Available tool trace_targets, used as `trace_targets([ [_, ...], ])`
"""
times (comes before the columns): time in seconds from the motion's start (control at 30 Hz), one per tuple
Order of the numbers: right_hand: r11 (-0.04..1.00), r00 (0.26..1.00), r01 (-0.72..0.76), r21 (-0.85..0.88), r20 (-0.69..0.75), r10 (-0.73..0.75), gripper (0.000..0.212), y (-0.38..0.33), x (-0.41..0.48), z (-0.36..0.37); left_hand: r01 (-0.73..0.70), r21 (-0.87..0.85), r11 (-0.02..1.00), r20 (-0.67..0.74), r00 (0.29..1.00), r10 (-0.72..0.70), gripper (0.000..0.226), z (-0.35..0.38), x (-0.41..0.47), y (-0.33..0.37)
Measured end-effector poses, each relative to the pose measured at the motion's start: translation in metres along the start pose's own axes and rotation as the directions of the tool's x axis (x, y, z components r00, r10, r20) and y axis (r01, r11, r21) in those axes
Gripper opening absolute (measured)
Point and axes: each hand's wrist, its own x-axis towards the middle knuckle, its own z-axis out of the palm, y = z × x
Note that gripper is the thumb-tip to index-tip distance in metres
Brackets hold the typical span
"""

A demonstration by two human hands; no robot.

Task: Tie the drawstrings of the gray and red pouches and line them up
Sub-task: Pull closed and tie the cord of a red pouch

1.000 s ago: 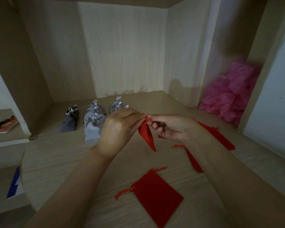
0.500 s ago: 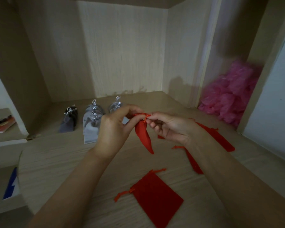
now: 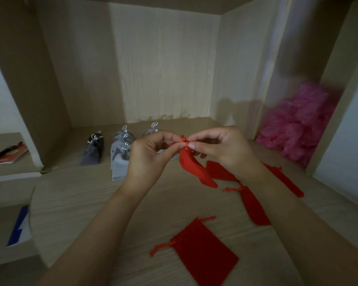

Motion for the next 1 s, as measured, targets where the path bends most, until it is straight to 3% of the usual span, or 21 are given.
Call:
trace_targets([
  [0.17, 1.0, 0.999, 0.016, -0.025, 0.034, -0.016, 0.017, -0.001, 0.001, -0.004, 0.077, -0.114, 0.991, 0.037, 0.997, -0.073, 0.016, 0.003, 0.0, 0.003],
  [0.27, 1.0, 0.998, 0.02, 0.004, 0.057, -0.021, 0.017, 0.0, 0.001, -0.005, 0.109, -0.162, 0.981, 0.133, 0.987, -0.088, 0.002, 0.002, 0.002, 0.004],
  [0.33, 0.999, 0.998, 0.015, 0.043, 0.062, -0.018, 0.017, 0.002, 0.0, -0.005, 0.115, -0.143, 0.983, 0.186, 0.979, -0.087, 0.005, 0.003, 0.001, 0.003],
  [0.47, 0.998, 1.0, 0.028, 0.05, 0.012, -0.029, 0.02, 0.005, 0.001, 0.002, 0.108, -0.058, 0.992, 0.09, 0.991, -0.103, 0.003, 0.002, 0.001, -0.003],
  [0.57, 0.994, 0.999, -0.014, 0.106, -0.03, 0.017, 0.023, 0.006, 0.002, 0.009, -0.054, 0.184, 0.981, 0.007, 0.999, 0.054, 0.003, -0.001, 0.001, -0.005],
  [0.7, 0.978, 0.996, -0.087, 0.188, 0.008, 0.087, 0.02, 0.004, -0.001, 0.01, -0.172, 0.239, 0.956, 0.004, 0.984, 0.176, 0.008, -0.003, 0.001, 0.003],
  [0.87, 0.926, 0.969, -0.247, 0.284, 0.084, 0.232, 0.022, -0.002, -0.003, 0.007, -0.424, 0.521, 0.741, 0.106, 0.893, 0.437, 0.013, -0.007, 0.004, 0.004],
  [1.0, 0.896, 0.96, -0.279, 0.345, 0.082, 0.267, 0.025, -0.004, 0.0, 0.011, -0.47, 0.658, 0.588, 0.125, 0.839, 0.53, 0.007, -0.005, 0.004, 0.004],
])
